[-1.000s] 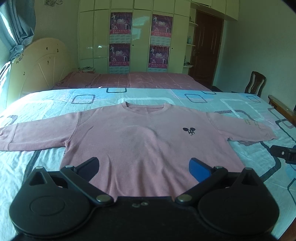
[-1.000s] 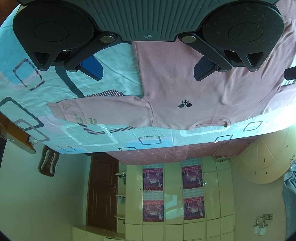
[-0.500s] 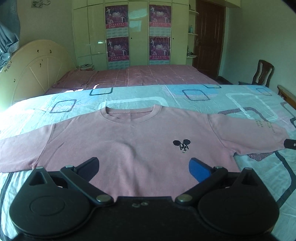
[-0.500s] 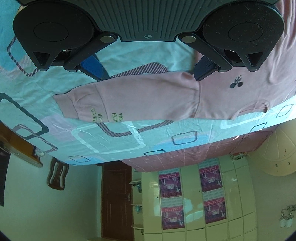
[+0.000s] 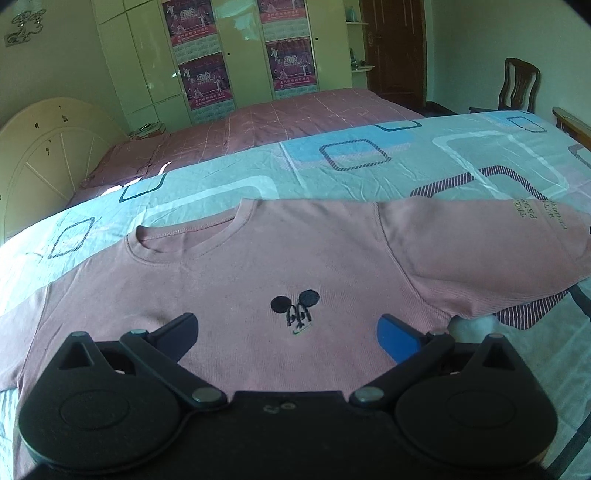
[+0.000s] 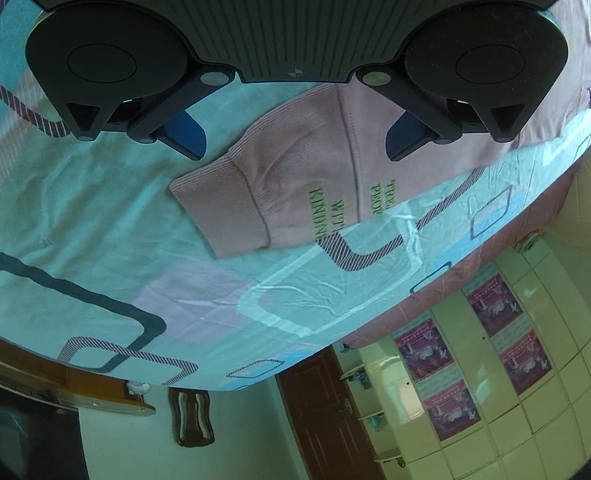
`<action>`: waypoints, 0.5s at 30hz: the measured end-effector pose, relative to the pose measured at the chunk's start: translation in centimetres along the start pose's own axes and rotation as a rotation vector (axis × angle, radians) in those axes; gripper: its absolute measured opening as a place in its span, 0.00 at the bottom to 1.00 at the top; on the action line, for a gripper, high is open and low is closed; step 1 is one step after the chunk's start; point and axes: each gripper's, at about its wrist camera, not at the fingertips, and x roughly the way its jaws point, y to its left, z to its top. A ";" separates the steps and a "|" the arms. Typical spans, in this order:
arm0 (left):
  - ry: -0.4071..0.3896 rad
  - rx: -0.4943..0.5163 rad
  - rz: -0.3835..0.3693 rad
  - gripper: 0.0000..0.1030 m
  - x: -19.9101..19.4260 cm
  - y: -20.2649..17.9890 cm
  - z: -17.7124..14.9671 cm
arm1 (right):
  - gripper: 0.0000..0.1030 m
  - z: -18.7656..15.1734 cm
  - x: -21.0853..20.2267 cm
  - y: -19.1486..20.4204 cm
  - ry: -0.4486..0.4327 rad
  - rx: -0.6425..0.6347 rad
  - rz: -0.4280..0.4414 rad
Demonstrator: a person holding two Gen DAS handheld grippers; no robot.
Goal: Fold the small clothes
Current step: 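Move the right gripper to the sleeve cuff and close on it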
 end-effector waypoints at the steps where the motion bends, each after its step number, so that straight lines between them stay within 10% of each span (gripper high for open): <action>1: 0.004 0.008 0.003 1.00 0.4 -0.5 0.3 | 1.00 0.1 0.3 -0.5 0.002 0.016 0.001; 7: 0.026 0.042 0.017 0.99 1.6 -2.3 1.2 | 0.98 0.1 0.9 -2.7 0.021 0.091 0.030; 10: 0.029 0.053 0.023 0.99 1.8 -2.7 1.4 | 0.53 0.0 1.0 -3.3 0.027 0.130 0.038; 15: 0.029 0.057 0.023 1.00 1.9 -2.9 1.6 | 0.53 0.3 0.3 -4.5 0.017 0.208 0.077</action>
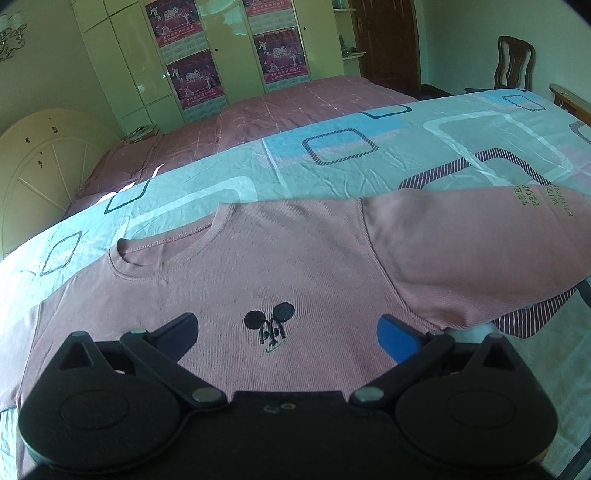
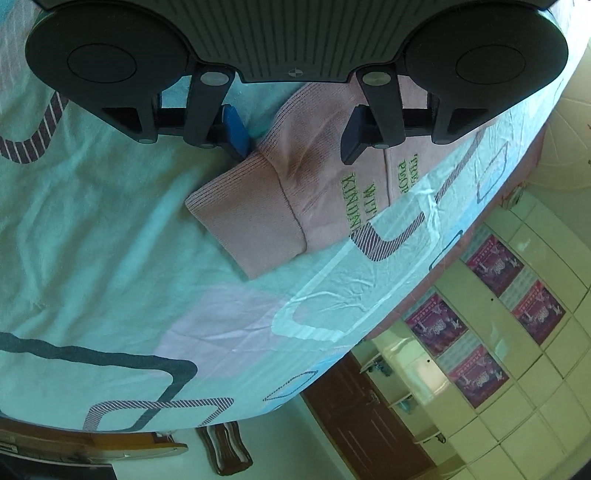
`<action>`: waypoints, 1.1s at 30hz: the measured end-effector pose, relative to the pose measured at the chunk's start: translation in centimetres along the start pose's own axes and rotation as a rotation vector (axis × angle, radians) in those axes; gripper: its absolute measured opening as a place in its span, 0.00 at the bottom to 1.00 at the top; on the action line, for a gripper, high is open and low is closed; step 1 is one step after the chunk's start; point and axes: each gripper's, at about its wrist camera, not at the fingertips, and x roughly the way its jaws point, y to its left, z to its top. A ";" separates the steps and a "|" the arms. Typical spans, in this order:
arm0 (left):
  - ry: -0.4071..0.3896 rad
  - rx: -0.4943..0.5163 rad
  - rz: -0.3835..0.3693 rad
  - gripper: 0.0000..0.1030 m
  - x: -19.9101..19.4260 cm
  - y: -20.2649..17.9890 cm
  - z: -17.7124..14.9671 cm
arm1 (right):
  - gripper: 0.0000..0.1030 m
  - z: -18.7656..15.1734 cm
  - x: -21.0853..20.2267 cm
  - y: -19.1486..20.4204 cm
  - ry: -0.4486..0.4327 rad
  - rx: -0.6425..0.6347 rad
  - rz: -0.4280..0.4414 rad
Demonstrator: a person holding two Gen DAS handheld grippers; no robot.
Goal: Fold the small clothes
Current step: 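Lift the held cuff with the right gripper and carry it across the body toward the collar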
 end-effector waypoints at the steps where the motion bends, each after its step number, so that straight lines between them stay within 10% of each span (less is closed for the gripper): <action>1: 0.002 -0.001 0.000 1.00 0.0 0.0 0.0 | 0.54 0.0 0.0 -0.1 0.003 0.018 0.012; 29: 0.030 -0.144 -0.099 0.99 -0.3 5.8 -3.4 | 0.53 1.1 -3.3 -2.0 -0.014 0.224 0.077; 33: 0.025 -0.193 -0.119 0.99 -0.4 8.8 -4.6 | 0.08 1.3 -3.0 -2.0 -0.034 0.214 -0.025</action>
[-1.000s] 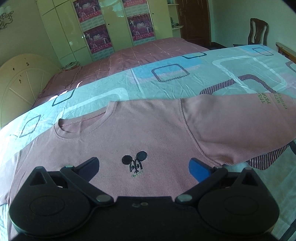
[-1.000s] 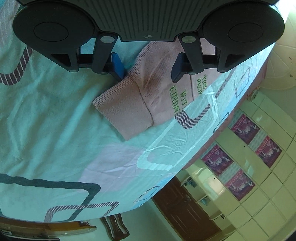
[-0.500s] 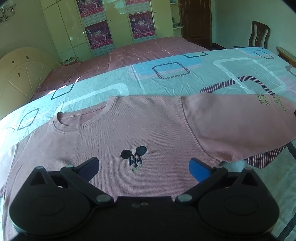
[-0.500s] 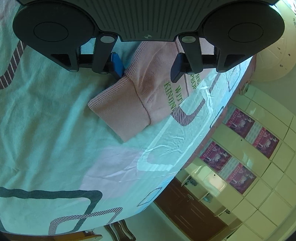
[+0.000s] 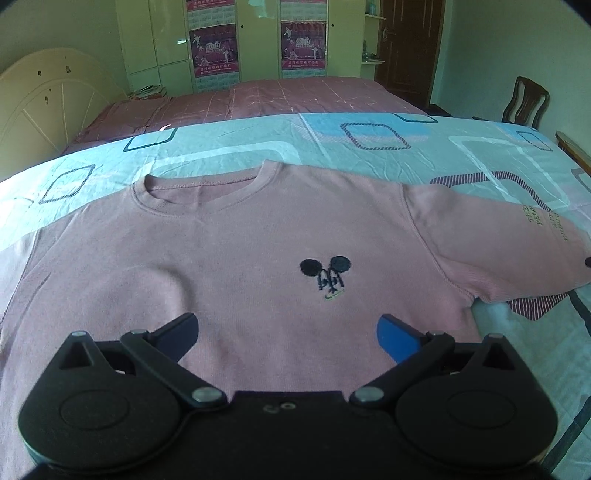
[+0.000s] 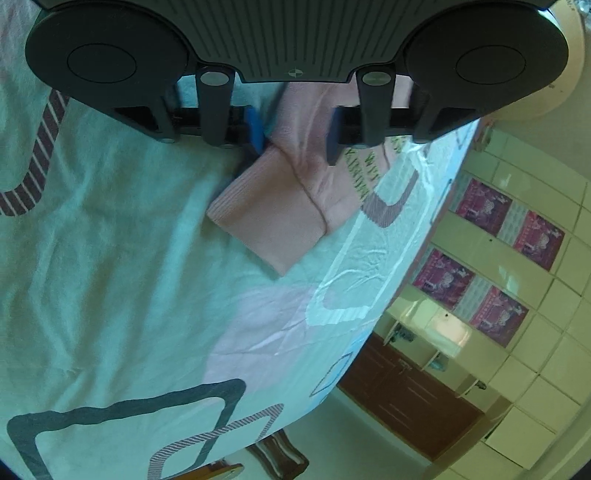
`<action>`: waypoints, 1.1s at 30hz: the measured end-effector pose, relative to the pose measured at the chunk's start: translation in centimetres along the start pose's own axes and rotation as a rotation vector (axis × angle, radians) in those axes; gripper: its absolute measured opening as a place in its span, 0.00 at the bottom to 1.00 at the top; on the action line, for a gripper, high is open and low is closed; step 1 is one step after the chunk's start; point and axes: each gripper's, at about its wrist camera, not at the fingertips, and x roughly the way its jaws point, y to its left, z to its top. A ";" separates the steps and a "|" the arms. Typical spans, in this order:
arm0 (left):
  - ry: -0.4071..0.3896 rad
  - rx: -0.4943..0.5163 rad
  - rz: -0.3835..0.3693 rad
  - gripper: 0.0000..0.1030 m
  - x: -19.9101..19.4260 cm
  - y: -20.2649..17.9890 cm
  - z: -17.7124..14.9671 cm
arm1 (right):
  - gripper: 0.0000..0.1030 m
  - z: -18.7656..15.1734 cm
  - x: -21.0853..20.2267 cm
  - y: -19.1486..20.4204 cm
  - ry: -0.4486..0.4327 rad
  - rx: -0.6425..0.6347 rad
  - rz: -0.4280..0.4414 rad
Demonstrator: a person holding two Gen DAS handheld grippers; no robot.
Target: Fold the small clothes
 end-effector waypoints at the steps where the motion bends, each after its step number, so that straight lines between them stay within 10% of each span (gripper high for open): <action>1: -0.002 -0.009 -0.005 0.99 0.0 0.9 -0.1 | 0.08 0.0 -0.1 0.3 -0.006 -0.018 -0.011; 9: 0.011 -0.036 -0.041 0.96 0.6 8.4 -0.5 | 0.08 -4.3 -3.9 11.0 -0.105 -0.453 -0.009; 21: 0.011 -0.080 0.069 0.99 -1.5 19.6 -4.4 | 0.08 -27.9 -1.2 29.6 0.097 -0.909 0.242; 31: -0.033 -0.172 0.102 0.97 -4.5 26.2 -7.1 | 0.09 -43.8 1.5 33.7 0.190 -1.251 0.261; 33: -0.043 -0.178 0.100 0.97 -4.8 26.5 -7.2 | 0.31 -45.4 1.3 33.6 0.191 -1.310 0.283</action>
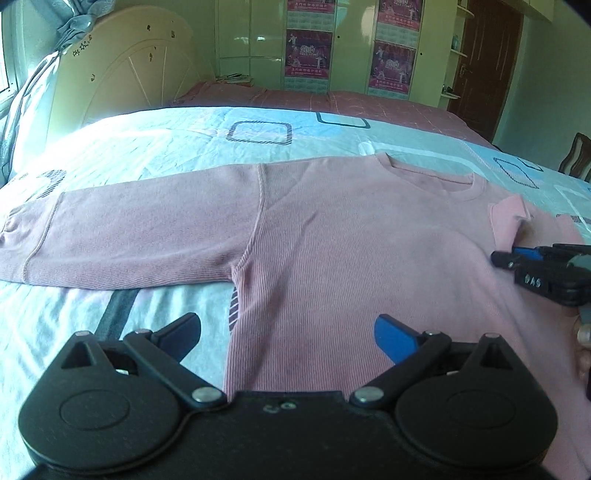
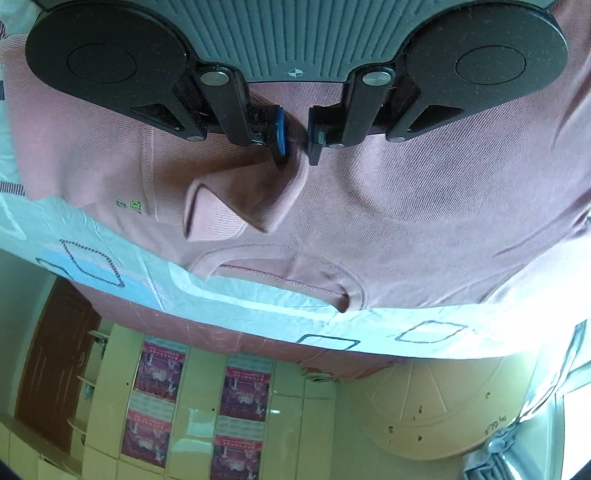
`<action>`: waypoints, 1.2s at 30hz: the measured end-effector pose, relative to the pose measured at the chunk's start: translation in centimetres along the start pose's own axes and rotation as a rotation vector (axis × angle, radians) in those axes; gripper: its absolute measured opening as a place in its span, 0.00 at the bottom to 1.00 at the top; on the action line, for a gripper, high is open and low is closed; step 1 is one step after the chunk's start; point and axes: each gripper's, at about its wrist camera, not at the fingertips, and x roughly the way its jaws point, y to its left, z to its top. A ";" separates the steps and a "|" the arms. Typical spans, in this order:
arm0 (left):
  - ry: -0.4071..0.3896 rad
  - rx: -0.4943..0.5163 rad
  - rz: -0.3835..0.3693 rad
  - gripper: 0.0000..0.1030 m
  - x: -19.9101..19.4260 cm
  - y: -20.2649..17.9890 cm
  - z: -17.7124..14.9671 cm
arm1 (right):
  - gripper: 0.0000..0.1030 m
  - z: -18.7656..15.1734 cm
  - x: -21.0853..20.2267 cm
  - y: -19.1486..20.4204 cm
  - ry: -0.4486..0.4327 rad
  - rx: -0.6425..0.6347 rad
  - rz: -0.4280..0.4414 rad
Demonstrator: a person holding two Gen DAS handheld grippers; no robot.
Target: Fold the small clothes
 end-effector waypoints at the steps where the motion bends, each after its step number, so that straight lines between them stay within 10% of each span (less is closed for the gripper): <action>1: -0.003 -0.004 -0.004 0.97 -0.1 0.1 0.1 | 0.51 -0.2 0.0 0.8 -0.014 -0.037 0.028; 5: -0.010 -0.016 -0.048 0.95 0.2 -0.7 0.6 | 0.55 -1.2 -0.8 3.4 -0.046 -0.139 0.161; 9: -0.003 -0.026 -0.171 0.82 1.8 -3.7 1.9 | 0.53 -2.1 -1.9 1.3 -0.065 -0.033 0.095; 12: 0.023 -0.031 -0.291 0.58 3.8 -6.8 2.9 | 0.29 -3.0 -3.8 -2.9 -0.032 0.094 0.038; 16: 0.088 -0.050 -0.405 0.55 7.3 -11.3 3.8 | 0.20 -5.0 -6.2 -9.2 0.023 0.255 -0.019; 22: 0.160 -0.104 -0.435 0.51 11.7 -14.7 4.8 | 0.19 -7.5 -8.5 -14.7 0.054 0.364 -0.046; 28: 0.143 -0.099 -0.446 0.06 12.9 -15.8 6.5 | 0.20 -8.6 -9.5 -16.7 0.039 0.449 -0.096; 36: -0.049 -0.084 -0.429 0.06 9.1 -13.3 8.4 | 0.19 -8.5 -8.9 -17.2 0.054 0.450 -0.112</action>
